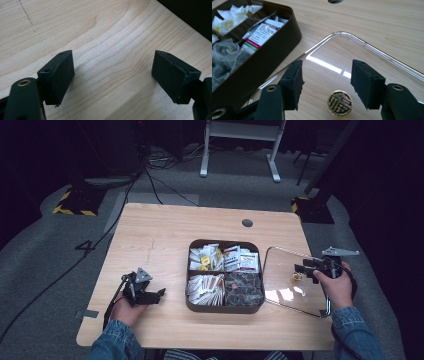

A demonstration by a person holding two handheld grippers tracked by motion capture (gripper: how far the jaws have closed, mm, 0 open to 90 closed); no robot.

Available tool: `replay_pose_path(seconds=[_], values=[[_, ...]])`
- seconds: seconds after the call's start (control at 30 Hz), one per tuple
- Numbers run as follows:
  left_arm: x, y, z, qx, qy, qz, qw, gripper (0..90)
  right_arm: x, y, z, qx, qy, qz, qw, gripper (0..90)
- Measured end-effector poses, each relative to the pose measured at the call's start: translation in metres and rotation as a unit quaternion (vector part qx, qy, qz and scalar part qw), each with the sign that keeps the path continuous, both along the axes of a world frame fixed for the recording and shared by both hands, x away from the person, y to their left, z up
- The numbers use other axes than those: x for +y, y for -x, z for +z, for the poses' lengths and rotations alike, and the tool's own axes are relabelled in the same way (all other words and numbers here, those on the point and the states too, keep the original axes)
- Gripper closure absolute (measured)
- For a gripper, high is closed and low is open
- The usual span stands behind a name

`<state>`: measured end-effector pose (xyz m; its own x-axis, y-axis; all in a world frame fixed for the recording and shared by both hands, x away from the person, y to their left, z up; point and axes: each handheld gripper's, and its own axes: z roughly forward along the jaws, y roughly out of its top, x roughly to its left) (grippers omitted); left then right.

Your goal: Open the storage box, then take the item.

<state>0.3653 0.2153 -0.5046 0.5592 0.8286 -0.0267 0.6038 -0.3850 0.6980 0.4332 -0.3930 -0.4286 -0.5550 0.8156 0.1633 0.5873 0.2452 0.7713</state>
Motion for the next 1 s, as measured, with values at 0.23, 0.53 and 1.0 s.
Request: replay_pose_path(seconds=[0.23, 0.53, 1.0], values=[[0.0, -0.001, 0.0, -0.001, -0.001, 0.002, 1.0, 18.9, 0.015, 0.005, 0.017, -0.028, -0.007, 0.012, 0.9995, 40.2], [0.0, -0.001, 0.0, 0.0, 0.0, 0.004, 1.0, 18.9, 0.041, 0.01, 0.035, -0.061, -0.006, 0.045, 0.9972, 38.9], [-0.001, 0.001, 0.0, 0.0, 0.0, 0.011, 0.9999, 19.0, 0.09, 0.009, 0.052, -0.076, -0.007, 0.099, 0.9921, 38.8]])
